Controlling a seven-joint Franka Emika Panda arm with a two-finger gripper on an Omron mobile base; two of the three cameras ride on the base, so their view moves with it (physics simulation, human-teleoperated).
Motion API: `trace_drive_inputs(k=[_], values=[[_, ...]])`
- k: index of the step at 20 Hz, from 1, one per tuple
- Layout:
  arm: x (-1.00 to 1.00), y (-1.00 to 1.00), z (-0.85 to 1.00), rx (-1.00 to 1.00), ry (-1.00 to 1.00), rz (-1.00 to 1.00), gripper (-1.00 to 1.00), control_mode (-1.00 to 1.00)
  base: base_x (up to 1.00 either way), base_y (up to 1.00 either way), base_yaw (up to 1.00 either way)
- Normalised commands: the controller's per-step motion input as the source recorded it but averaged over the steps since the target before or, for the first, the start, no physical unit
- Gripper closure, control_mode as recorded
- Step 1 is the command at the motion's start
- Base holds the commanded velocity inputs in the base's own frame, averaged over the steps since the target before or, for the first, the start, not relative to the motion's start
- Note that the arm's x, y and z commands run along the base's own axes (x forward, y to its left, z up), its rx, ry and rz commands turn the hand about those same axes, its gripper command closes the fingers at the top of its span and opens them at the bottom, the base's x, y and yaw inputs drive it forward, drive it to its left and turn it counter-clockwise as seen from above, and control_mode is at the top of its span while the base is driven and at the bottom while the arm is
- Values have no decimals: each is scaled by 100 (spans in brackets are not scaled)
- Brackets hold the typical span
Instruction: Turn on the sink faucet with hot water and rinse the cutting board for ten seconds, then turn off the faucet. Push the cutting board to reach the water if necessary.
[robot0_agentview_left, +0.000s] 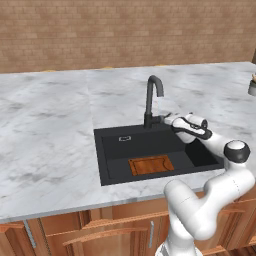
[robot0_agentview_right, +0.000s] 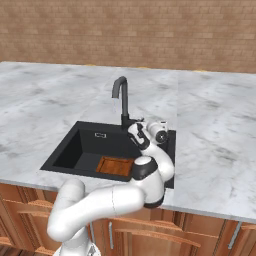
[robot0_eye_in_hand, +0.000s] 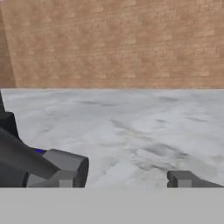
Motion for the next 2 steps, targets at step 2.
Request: trace_drive_inputs(k=[2], values=[[6, 47, 21, -3, 0, 0, -100, -100, 0, 0, 0]])
